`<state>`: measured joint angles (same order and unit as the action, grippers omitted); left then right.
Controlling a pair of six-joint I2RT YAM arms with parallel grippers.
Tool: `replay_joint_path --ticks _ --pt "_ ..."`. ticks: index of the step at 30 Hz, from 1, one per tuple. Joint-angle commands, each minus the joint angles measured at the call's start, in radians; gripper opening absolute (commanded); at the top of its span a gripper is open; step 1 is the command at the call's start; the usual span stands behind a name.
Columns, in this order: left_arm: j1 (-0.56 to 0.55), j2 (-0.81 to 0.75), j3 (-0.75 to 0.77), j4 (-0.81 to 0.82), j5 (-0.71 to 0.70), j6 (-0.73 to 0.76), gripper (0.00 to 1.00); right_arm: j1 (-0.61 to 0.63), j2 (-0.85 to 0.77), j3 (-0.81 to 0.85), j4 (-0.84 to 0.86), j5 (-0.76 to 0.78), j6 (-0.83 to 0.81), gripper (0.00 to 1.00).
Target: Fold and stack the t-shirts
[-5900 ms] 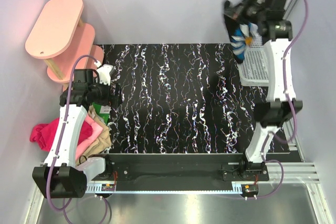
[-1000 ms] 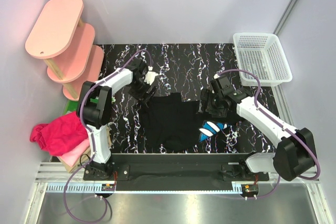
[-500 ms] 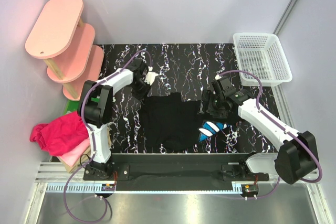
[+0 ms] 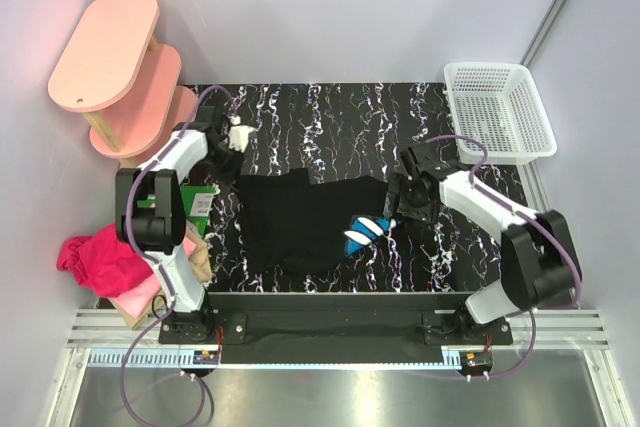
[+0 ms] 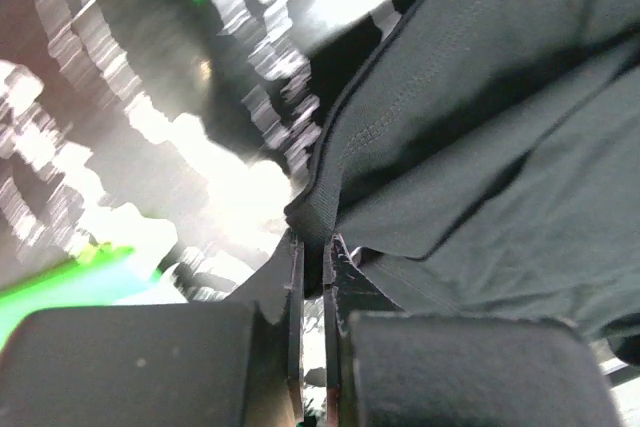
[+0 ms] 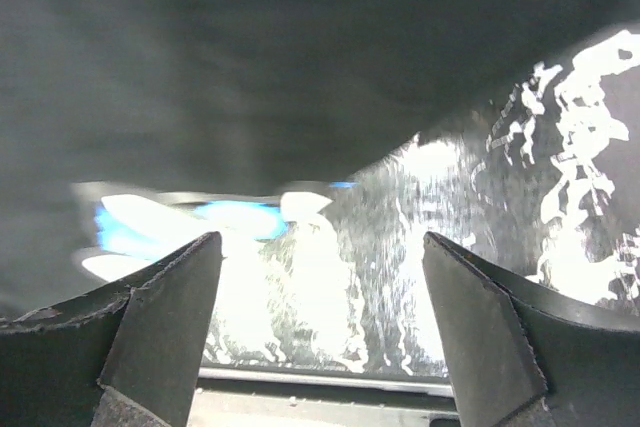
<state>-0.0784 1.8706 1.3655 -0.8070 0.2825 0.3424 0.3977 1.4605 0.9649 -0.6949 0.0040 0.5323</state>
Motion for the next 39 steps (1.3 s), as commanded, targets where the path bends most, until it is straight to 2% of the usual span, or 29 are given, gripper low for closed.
replay_joint_path --ticks 1,4,8,13,16,17,20,21,25,28,32,37,39 --pt "0.025 -0.094 -0.057 -0.017 0.018 0.058 0.00 -0.007 0.099 0.084 0.064 -0.001 -0.040 0.89" --pt "0.020 -0.096 -0.062 -0.018 0.043 0.041 0.00 -0.005 0.187 0.132 0.089 -0.058 -0.040 0.88" --pt "0.000 -0.099 -0.059 -0.024 0.049 0.030 0.00 -0.005 0.297 0.231 0.080 -0.044 -0.058 0.88" --pt "-0.004 -0.114 -0.068 -0.027 0.055 0.029 0.00 -0.005 0.365 0.340 0.072 -0.071 -0.060 0.87" --pt "-0.004 -0.119 -0.077 -0.027 0.052 0.032 0.00 -0.005 0.422 0.341 0.077 -0.111 -0.057 0.72" --pt "-0.004 -0.122 -0.078 -0.026 0.052 0.033 0.00 -0.005 0.437 0.334 0.081 -0.120 -0.052 0.55" --pt "0.002 -0.128 -0.088 -0.024 0.052 0.040 0.00 -0.005 0.423 0.295 0.107 -0.125 -0.042 0.19" --pt "0.003 -0.128 -0.088 -0.023 0.052 0.035 0.00 -0.005 0.414 0.282 0.109 -0.119 -0.041 0.00" --pt "0.028 -0.139 -0.057 -0.023 0.044 0.030 0.00 -0.005 0.324 0.279 0.092 -0.075 -0.051 0.00" --pt "0.075 -0.166 0.001 -0.032 0.038 0.023 0.00 -0.005 0.174 0.297 0.061 -0.046 -0.052 0.00" --pt "0.141 -0.200 0.101 -0.080 0.046 0.021 0.00 -0.005 -0.111 0.262 0.026 -0.032 -0.023 0.00" --pt "0.186 -0.243 0.129 -0.118 0.073 0.035 0.00 -0.005 -0.302 0.002 -0.015 -0.174 0.122 0.00" --pt "0.186 -0.258 0.106 -0.118 0.086 0.037 0.00 0.006 -0.359 -0.152 0.010 -0.270 0.187 0.12"
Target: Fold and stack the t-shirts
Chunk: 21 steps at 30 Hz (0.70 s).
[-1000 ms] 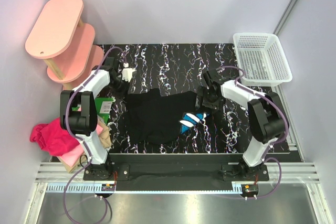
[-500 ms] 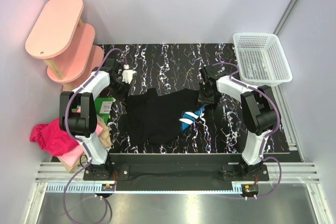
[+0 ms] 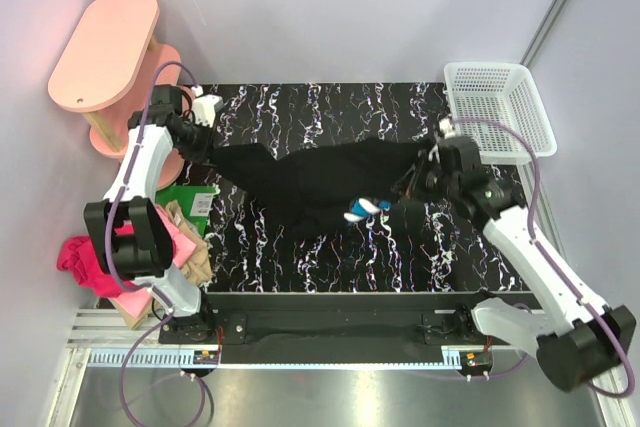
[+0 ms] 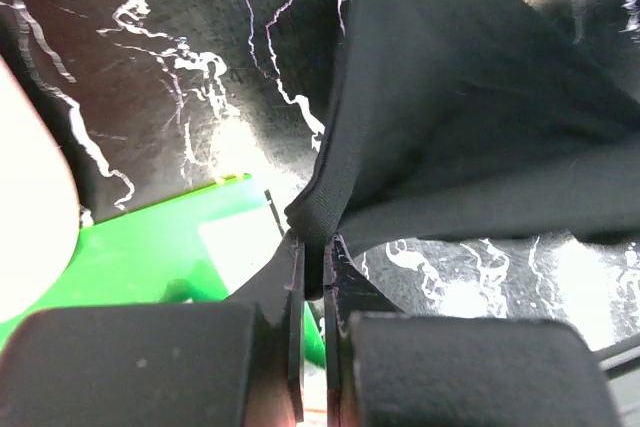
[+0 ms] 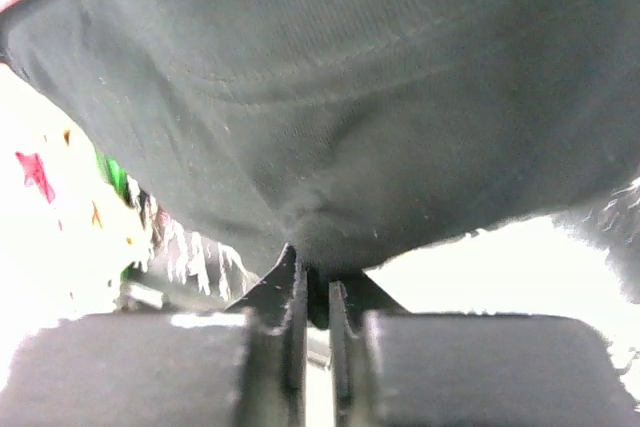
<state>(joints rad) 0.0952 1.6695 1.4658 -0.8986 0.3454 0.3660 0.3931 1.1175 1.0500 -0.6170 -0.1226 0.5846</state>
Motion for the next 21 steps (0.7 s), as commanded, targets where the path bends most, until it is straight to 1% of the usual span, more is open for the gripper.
replay_joint_path --ticks 1,2,3,4,5,7,8,10,11,14,15,16,17,18,19,20,21 --pt "0.012 -0.066 -0.004 -0.026 0.026 0.011 0.00 0.015 -0.053 -0.290 -0.049 -0.175 0.155 0.38" --pt "0.012 -0.071 -0.015 -0.026 0.033 0.008 0.00 0.018 -0.067 -0.368 -0.032 -0.205 0.168 0.40" --pt "0.012 -0.077 -0.018 -0.026 0.047 0.005 0.00 0.021 -0.079 -0.392 -0.021 -0.231 0.181 0.41" --pt "0.012 -0.089 -0.019 -0.026 0.052 0.004 0.00 0.021 -0.096 -0.404 -0.024 -0.233 0.176 0.45" --pt "0.012 -0.096 -0.018 -0.028 0.055 -0.004 0.00 0.021 -0.103 -0.391 -0.036 -0.226 0.167 0.52" --pt "0.012 -0.109 -0.012 -0.031 0.067 -0.012 0.00 0.020 -0.113 -0.351 -0.084 -0.184 0.149 0.55" --pt "0.012 -0.120 -0.001 -0.036 0.072 -0.013 0.00 0.021 -0.108 -0.296 -0.090 -0.178 0.143 0.58" --pt "0.012 -0.131 0.007 -0.045 0.083 -0.015 0.00 0.018 -0.072 -0.233 -0.102 -0.166 0.126 0.69" --pt "0.009 -0.136 0.013 -0.051 0.083 -0.016 0.00 0.021 -0.052 -0.164 -0.101 -0.164 0.117 0.70" --pt "0.006 -0.137 0.008 -0.060 0.089 -0.016 0.00 0.020 0.053 -0.049 -0.083 -0.134 0.080 0.70" --pt "0.002 -0.137 0.004 -0.062 0.095 -0.018 0.00 0.021 0.086 -0.024 -0.051 -0.132 0.067 0.69" --pt "-0.003 -0.137 -0.002 -0.062 0.095 -0.021 0.00 0.021 0.166 -0.001 -0.027 -0.147 0.063 0.67" --pt "-0.006 -0.136 -0.012 -0.060 0.092 -0.022 0.00 0.029 0.206 0.043 -0.001 -0.170 0.060 0.63" --pt "-0.015 -0.133 -0.016 -0.062 0.086 -0.025 0.00 0.041 0.250 0.073 0.060 -0.216 0.058 0.61" --pt "-0.020 -0.132 -0.019 -0.062 0.083 -0.032 0.00 0.114 0.346 0.111 0.075 -0.219 0.055 0.60" --pt "-0.025 -0.131 -0.030 -0.062 0.080 -0.033 0.00 0.160 0.401 0.221 0.076 -0.216 0.044 0.60" --pt "-0.035 -0.128 -0.032 -0.060 0.081 -0.036 0.00 0.205 0.456 0.282 0.060 -0.204 0.019 0.61"
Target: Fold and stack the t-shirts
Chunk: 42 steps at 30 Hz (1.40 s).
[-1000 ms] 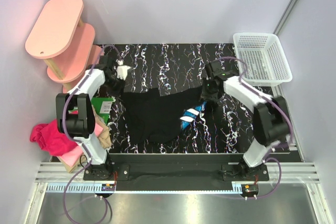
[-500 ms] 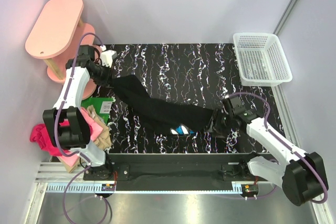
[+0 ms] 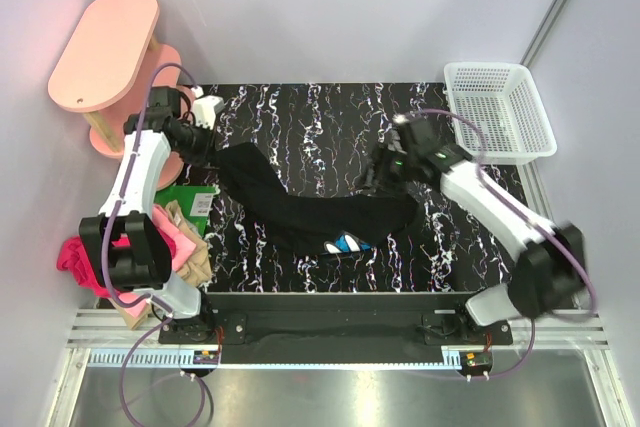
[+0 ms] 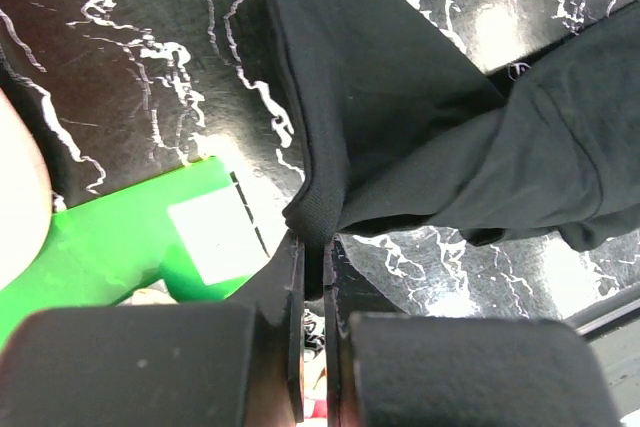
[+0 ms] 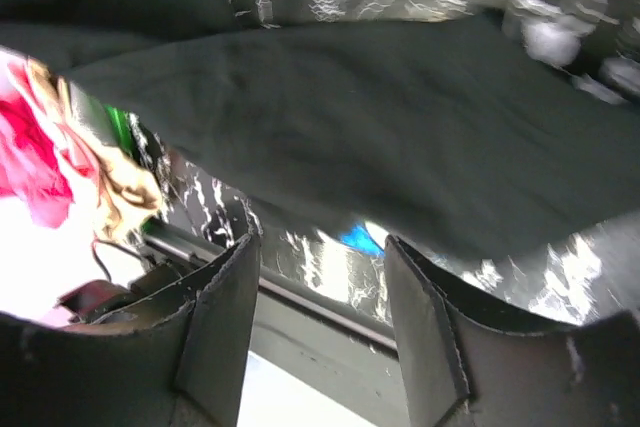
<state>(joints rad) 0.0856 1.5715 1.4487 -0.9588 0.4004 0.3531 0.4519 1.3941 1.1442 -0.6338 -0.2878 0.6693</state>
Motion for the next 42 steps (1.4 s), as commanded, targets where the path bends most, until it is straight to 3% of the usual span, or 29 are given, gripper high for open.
replay_joint_path --ticks 1,5,8,12,23,26,27,29,33,42 --pt "-0.030 -0.025 -0.017 -0.001 0.025 -0.028 0.00 0.195 0.291 0.254 0.059 -0.028 -0.082 0.62" --pt "-0.052 -0.024 -0.028 0.000 0.022 -0.036 0.00 0.384 0.538 0.585 -0.079 0.071 -0.163 0.64" --pt "-0.067 -0.039 -0.031 0.000 0.012 -0.036 0.00 0.439 0.673 0.695 -0.105 0.125 -0.217 0.65" --pt "-0.070 -0.048 -0.034 0.000 0.003 -0.029 0.00 0.462 0.782 0.735 -0.112 0.124 -0.238 0.66" --pt "-0.070 -0.077 0.009 -0.021 0.034 -0.034 0.00 0.475 0.899 0.926 -0.135 0.145 -0.244 0.65" --pt "-0.070 -0.099 0.050 -0.050 0.025 -0.025 0.00 0.476 0.919 0.944 -0.139 0.133 -0.229 0.37" --pt "-0.069 -0.105 0.064 -0.060 0.022 -0.019 0.00 0.475 0.916 0.925 -0.139 0.134 -0.223 0.20" --pt "-0.069 -0.111 0.070 -0.064 0.015 -0.016 0.00 0.475 0.899 0.901 -0.136 0.144 -0.214 0.10" --pt "-0.070 -0.114 0.072 -0.067 0.018 -0.012 0.00 0.475 0.853 0.813 -0.119 0.165 -0.205 0.00" --pt "-0.069 -0.123 0.068 -0.066 0.011 -0.008 0.00 0.475 0.712 0.700 -0.104 0.248 -0.218 0.00"
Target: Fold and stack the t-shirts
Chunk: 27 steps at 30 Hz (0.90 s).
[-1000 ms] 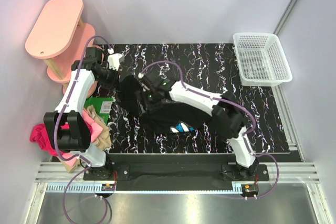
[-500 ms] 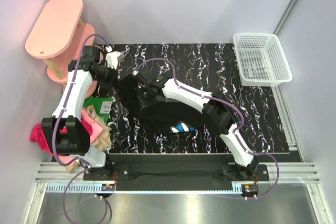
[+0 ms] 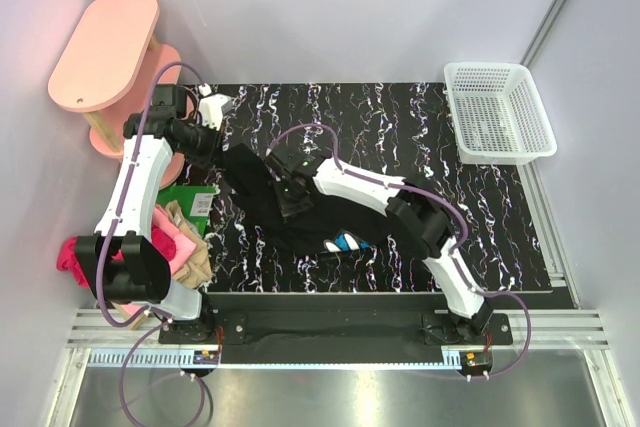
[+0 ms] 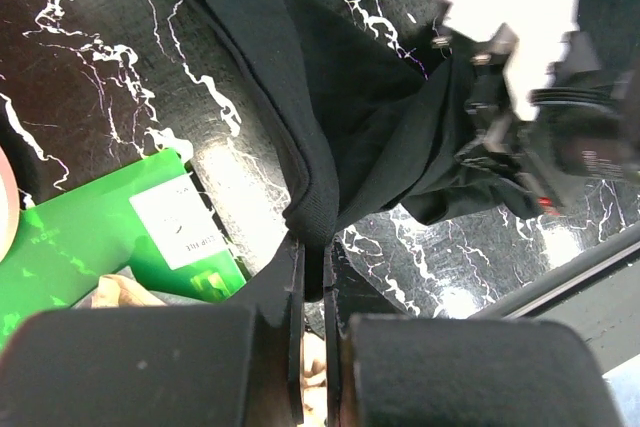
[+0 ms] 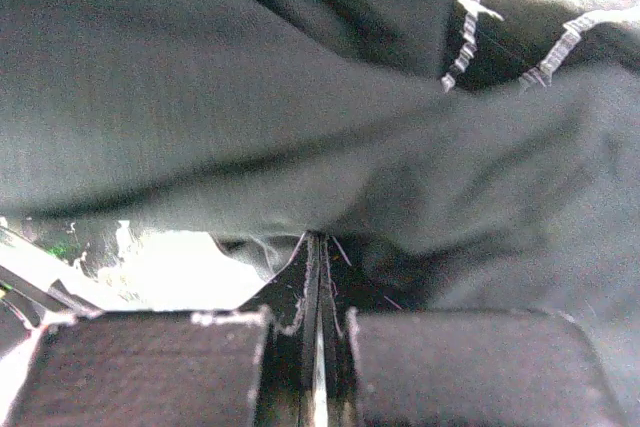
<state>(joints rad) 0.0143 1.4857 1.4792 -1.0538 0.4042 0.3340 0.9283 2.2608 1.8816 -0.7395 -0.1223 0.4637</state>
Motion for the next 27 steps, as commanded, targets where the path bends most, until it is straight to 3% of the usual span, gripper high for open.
replay_joint_path --ticks 1,5,11,12,13,15,16,22,27 --pt "0.003 -0.039 0.038 0.028 0.004 0.011 0.00 0.000 -0.171 -0.050 0.002 0.116 -0.019 0.00" --pt "0.001 -0.050 0.061 0.023 -0.005 0.016 0.00 0.004 -0.285 -0.143 -0.026 0.199 -0.019 0.00" --pt "0.004 -0.050 0.104 0.008 -0.018 0.022 0.00 0.004 -0.460 -0.476 -0.055 0.197 0.049 0.00" --pt "0.003 -0.047 0.105 0.008 -0.001 0.020 0.00 0.004 -0.469 -0.490 -0.034 0.200 0.044 0.23" --pt "0.003 -0.044 0.102 0.008 0.011 0.016 0.00 0.004 -0.469 -0.492 -0.021 0.207 0.040 0.37" --pt "0.001 -0.036 0.098 0.005 0.039 -0.003 0.00 0.004 -0.428 -0.435 0.017 0.202 0.003 0.61" --pt "0.001 -0.036 0.093 0.005 0.045 -0.012 0.00 0.004 -0.405 -0.396 0.020 0.196 -0.014 0.68" --pt "-0.010 -0.045 0.041 -0.005 0.047 -0.001 0.00 0.004 -0.195 0.011 0.023 0.122 -0.187 0.75" --pt "-0.066 -0.058 0.026 -0.011 0.028 -0.003 0.00 0.006 -0.095 0.160 0.074 -0.017 -0.328 0.75"
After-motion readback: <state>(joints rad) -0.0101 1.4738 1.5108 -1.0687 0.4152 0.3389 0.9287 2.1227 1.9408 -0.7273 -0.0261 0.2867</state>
